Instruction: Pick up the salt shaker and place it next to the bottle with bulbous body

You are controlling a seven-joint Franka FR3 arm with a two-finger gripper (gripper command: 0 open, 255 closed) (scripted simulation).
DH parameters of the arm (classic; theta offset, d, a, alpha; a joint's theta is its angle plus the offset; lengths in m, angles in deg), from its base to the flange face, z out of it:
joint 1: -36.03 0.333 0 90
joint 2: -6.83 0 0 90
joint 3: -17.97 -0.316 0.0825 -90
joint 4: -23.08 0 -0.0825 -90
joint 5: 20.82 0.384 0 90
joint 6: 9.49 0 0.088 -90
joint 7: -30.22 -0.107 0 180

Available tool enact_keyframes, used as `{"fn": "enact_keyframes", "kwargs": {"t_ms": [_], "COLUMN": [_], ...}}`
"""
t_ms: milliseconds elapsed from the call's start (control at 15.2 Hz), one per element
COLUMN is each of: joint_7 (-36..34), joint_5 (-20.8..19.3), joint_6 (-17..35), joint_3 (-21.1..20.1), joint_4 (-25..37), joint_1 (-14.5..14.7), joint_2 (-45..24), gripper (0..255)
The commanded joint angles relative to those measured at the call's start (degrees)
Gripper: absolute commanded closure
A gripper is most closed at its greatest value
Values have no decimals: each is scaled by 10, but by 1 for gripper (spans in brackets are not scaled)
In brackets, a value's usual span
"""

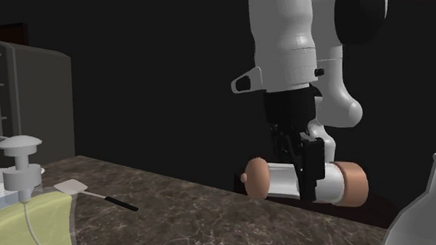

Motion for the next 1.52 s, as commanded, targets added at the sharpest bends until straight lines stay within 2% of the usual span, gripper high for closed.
{"fn": "enact_keyframes", "kwargs": {"t_ms": [0, 1452], "joint_7": [-1, -15], "joint_5": [1, 9], "joint_6": [-14, -175], "joint_3": [0, -2], "joint_4": [9, 141], "joint_1": [0, -4], "joint_2": [5, 37], "gripper": [255, 255]}}
